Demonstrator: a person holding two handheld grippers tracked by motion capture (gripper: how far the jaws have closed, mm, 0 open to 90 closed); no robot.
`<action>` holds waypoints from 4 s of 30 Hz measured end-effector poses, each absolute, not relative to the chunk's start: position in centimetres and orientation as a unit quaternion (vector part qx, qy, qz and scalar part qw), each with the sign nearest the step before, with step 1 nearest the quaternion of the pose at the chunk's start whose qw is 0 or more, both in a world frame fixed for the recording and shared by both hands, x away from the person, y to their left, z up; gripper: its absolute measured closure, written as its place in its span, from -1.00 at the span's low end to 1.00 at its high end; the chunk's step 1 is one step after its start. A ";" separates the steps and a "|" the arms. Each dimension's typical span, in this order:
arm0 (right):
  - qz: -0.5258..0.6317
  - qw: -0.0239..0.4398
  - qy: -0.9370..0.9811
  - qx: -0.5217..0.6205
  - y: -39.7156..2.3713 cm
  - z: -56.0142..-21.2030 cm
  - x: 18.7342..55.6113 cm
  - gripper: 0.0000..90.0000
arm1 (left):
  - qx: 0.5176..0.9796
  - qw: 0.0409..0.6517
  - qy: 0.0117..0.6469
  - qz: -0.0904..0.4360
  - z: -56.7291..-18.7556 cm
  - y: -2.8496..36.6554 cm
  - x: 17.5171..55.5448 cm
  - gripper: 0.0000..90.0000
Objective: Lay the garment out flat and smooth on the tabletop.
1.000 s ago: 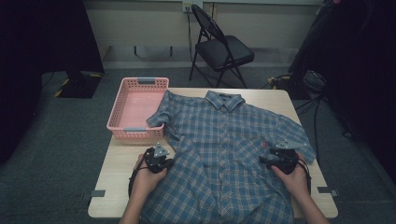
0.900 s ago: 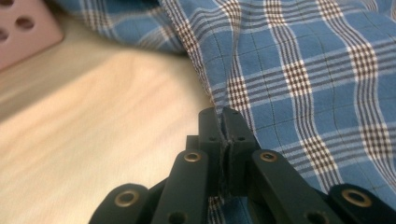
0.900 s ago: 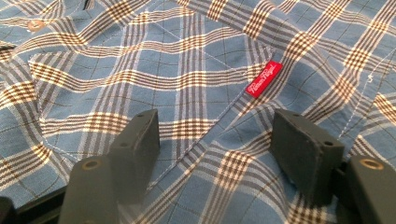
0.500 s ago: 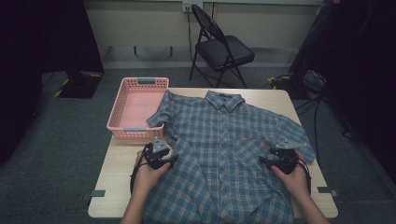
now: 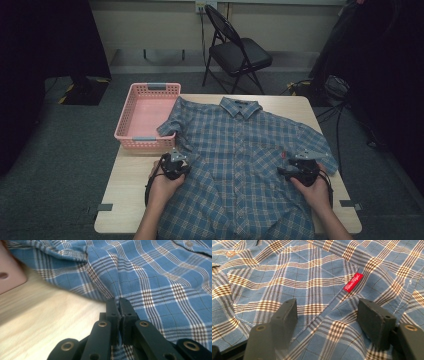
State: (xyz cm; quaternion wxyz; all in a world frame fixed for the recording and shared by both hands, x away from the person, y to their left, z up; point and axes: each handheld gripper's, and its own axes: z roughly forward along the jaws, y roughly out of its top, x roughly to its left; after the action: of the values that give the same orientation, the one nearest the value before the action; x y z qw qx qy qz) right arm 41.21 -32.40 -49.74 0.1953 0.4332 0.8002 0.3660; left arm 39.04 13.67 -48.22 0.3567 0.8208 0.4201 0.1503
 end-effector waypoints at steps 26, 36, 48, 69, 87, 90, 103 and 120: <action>0.366 0.196 0.800 0.433 -32.4 -49.7 41.2 -0.28 | 0.798 0.368 0.432 0.205 -47.7 17.8 35.6 0.15; 0.366 0.195 0.800 0.433 -32.4 -49.7 41.2 -0.28 | 0.781 0.378 0.450 0.210 -47.7 15.9 40.7 0.38; 0.366 0.195 0.800 0.434 -32.4 -49.7 41.3 -0.28 | 0.782 0.347 0.480 0.194 -48.4 18.1 39.5 0.97; 0.352 0.234 0.765 0.486 -37.2 -47.2 38.8 0.14 | 0.787 0.364 0.459 0.195 -49.6 19.5 36.7 0.07; 0.312 0.191 0.802 0.473 -38.4 -48.1 40.0 1.00 | 0.809 0.352 0.442 0.160 -48.8 17.8 36.2 0.93; 0.310 0.194 0.793 0.488 -39.9 -47.9 40.2 1.00 | 0.810 0.358 0.444 0.135 -48.7 17.4 35.5 0.93; 0.405 0.204 0.786 0.420 -36.9 -46.8 39.5 -0.26 | 0.801 0.406 0.385 0.211 -48.0 17.3 35.7 -0.33; 0.368 0.150 0.846 0.356 -34.0 -49.8 39.6 -0.79 | 0.805 0.413 0.380 0.193 -48.0 18.3 35.9 -0.58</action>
State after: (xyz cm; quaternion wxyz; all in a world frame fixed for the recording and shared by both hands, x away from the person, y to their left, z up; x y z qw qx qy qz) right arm 39.60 -33.97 -49.82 0.1503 0.3562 0.8458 0.3676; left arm 35.86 18.32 -48.02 0.4129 0.8051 0.3799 0.1925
